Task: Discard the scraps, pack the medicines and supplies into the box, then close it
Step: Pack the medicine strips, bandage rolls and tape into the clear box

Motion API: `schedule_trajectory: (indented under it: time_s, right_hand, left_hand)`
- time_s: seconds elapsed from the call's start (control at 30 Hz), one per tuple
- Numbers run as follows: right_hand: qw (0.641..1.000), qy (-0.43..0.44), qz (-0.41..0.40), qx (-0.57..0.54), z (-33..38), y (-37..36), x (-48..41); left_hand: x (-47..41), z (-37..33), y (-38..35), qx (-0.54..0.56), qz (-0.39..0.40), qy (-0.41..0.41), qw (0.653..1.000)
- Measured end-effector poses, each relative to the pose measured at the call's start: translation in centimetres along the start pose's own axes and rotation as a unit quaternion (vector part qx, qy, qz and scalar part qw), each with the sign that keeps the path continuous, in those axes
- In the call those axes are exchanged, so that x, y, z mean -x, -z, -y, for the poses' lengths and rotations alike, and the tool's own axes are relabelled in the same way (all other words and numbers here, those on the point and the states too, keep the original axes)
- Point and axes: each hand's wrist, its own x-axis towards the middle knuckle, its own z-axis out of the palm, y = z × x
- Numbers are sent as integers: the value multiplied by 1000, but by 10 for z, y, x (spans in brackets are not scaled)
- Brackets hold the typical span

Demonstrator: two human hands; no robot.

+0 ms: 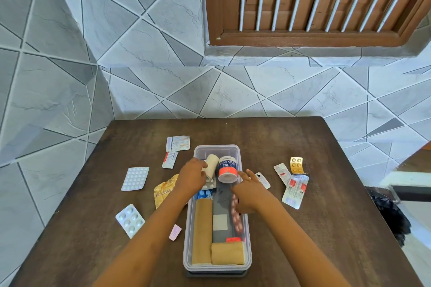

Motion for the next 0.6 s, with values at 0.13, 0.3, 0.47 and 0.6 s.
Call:
schedule_trajectory:
  time_s: [0.13,0.3,0.47,0.6]
  right_hand:
    - [1000,-8,-17,16,1,-4,-2]
    - [998,-31,-51,15,8,-8,-10]
    - [994,-53,-95,12,20,-28,-15]
    - [974,-50,-190,-113,19,-38,-7]
  left_hand:
    - [-1,0,0,12,1,4,1000]
    - [0,1,1,15,6,2,1000]
    - [4,2,2,26,10,-1,1000]
    - [6,-5,6,52,-4,-2,999]
